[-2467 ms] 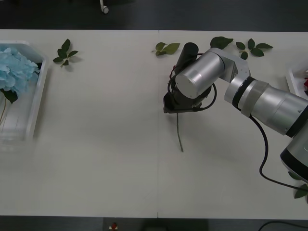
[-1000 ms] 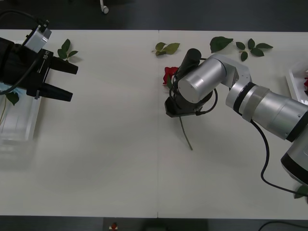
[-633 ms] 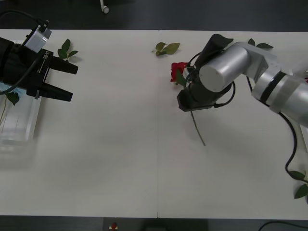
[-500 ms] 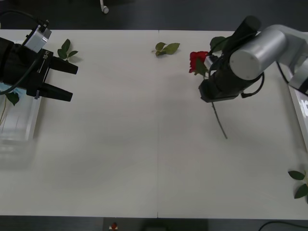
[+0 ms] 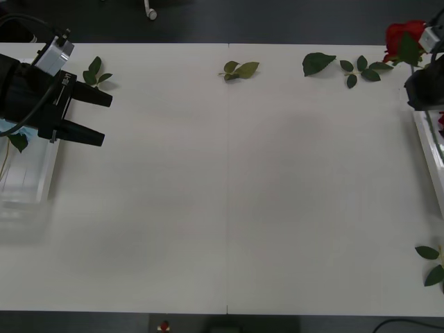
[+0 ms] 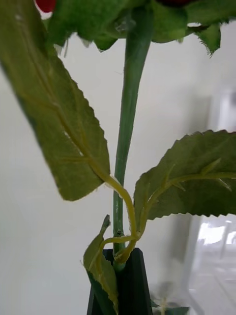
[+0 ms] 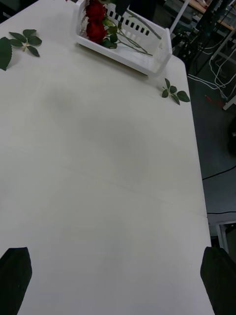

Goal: Put the red flowers into the right box and the blue flowers into the left box

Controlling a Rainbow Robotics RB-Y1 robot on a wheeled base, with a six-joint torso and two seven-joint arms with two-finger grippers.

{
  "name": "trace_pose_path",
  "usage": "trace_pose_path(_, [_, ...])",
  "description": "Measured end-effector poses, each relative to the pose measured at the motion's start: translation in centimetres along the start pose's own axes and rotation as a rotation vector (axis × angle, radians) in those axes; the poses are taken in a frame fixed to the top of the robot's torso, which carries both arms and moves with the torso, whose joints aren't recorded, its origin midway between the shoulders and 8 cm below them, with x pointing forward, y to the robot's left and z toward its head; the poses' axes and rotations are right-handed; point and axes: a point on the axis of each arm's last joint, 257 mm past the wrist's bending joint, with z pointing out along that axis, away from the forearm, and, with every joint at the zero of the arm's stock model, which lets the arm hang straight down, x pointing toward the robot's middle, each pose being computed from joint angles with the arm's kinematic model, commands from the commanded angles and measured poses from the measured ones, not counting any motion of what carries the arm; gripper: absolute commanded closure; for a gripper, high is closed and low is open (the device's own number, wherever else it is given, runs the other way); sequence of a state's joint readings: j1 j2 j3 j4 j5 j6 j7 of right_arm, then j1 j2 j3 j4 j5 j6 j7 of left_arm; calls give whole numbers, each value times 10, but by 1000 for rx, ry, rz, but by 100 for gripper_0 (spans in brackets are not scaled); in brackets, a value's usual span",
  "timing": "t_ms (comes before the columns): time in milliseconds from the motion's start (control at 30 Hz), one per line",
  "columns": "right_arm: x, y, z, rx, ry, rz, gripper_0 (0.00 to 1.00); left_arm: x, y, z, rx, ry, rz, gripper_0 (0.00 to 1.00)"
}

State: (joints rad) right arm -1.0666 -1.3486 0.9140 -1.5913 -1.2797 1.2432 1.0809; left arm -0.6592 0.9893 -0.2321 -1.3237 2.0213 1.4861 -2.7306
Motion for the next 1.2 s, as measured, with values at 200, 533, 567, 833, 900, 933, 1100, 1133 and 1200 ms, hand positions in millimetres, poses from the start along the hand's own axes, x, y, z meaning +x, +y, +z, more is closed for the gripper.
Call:
trace_pose_path(200, [4,-70,-13,152,14,-122,99,0,0,0,0,0,0,0])
trace_pose_path(533, [31,-185,9,374,123,-178,99,0,0,0,0,0,0,0])
trace_pose_path(567, [33,-193,11,379,138,-182,99,0,0,0,0,0,0,0])
trace_pose_path(833, [21,-220,34,383,83,-115,99,0,0,0,0,0,0,0])
trace_pose_path(900, [21,-222,41,381,70,-142,99,0,0,0,0,0,0,0])
trace_pose_path(933, [23,-224,44,380,66,-153,99,0,0,0,0,0,0,0])
trace_pose_path(1100, [46,-229,66,374,76,-166,99,0,0,0,0,0,0,0])
trace_pose_path(1133, [53,-231,70,373,81,-168,99,0,0,0,0,0,0,0])
trace_pose_path(1200, [65,-233,78,371,92,-170,99,0,0,0,0,0,0,0])
